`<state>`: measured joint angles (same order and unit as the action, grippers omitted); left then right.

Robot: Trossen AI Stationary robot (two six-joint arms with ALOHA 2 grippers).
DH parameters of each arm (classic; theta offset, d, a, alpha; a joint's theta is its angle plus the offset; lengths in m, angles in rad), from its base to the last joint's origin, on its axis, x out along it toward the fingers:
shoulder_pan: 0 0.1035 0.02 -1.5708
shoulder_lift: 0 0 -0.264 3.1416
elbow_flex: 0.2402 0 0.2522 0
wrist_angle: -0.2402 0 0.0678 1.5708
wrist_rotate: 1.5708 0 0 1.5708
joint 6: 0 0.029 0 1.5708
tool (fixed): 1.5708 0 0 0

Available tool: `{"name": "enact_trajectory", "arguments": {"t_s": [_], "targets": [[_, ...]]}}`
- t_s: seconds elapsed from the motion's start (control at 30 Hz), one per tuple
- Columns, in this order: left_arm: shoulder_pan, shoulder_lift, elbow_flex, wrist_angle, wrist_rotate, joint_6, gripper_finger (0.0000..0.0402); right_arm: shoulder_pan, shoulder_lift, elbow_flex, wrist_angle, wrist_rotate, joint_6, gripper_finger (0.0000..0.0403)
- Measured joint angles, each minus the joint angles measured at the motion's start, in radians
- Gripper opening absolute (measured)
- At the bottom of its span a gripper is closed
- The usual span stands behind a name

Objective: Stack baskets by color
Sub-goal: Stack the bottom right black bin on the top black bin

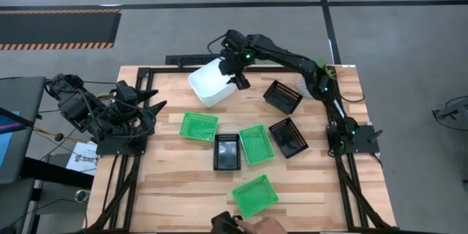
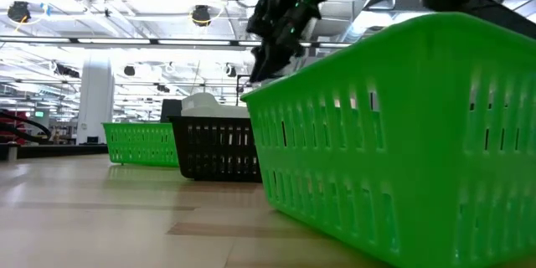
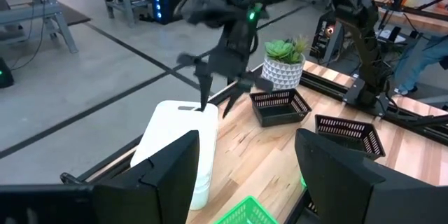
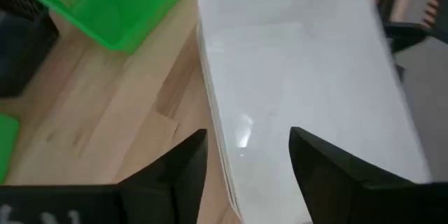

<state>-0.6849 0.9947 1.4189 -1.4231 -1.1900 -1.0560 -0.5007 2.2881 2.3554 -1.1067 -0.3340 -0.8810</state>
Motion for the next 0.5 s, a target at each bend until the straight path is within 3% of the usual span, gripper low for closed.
{"name": "enact_trajectory", "arguments": {"t_s": [0.27, 0.43, 0.5], "targets": [[0.001, 0.000, 0.000, 0.000, -0.008, 0.070, 0.0224, -0.008, -0.144, 0.000, -0.199, 0.000, 0.241, 0.0217], [0.017, 0.000, 0.000, -0.002, -0.064, 0.085, 0.0224, -0.007, -0.202, -0.001, -0.454, -0.006, 0.406, 0.0210], [0.025, 0.000, -0.005, 0.000, -0.094, 0.085, 0.0224, 0.007, -0.225, -0.037, -0.461, -0.008, 0.487, 0.0205]]}}
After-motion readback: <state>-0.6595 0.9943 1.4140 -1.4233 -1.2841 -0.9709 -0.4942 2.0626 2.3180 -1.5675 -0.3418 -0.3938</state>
